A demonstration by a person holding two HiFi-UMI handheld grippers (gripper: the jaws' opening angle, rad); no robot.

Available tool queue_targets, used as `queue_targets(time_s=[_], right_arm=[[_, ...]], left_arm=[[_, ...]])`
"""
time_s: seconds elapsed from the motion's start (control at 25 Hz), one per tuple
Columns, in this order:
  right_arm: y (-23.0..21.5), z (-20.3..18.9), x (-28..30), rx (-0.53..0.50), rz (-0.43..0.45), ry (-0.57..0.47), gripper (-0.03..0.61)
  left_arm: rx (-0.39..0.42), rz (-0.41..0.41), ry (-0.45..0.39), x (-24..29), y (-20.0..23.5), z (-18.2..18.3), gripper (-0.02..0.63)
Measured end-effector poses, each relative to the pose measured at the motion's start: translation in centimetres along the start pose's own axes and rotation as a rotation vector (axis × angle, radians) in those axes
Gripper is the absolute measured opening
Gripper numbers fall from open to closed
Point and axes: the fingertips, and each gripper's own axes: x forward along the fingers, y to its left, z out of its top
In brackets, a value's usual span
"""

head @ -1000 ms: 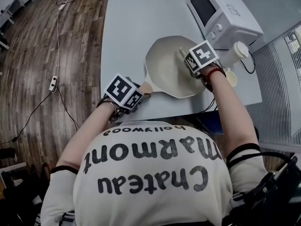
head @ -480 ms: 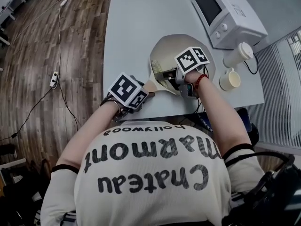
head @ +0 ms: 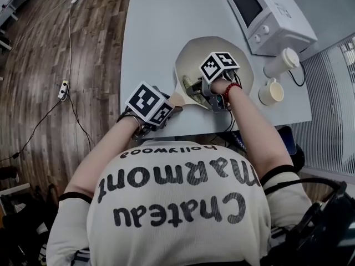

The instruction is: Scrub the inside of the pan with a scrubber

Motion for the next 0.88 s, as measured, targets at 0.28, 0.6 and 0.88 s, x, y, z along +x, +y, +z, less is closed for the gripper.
queue_targets(time_s=[0.28, 0.6, 0.88], right_arm=[[-4.3, -1.1, 0.1, -0.074, -0.244, 0.078, 0.061], [-6.0, -1.7, -0.6, -0.110, -0.348, 0.119, 0.061], [-9.2, -3.0, -3.4, -0.094, -0.459, 0.155, 0.060]], left_arm=[[-0.024, -0.003, -0.021, -0.1, 0.0, -0.2, 0.218], [-0.010, 0.009, -0.021, -0.2, 0.0, -0.3, 0.218], [-0.018, 0.007, -0.018, -0.2, 0.1, -0.3, 0.218]])
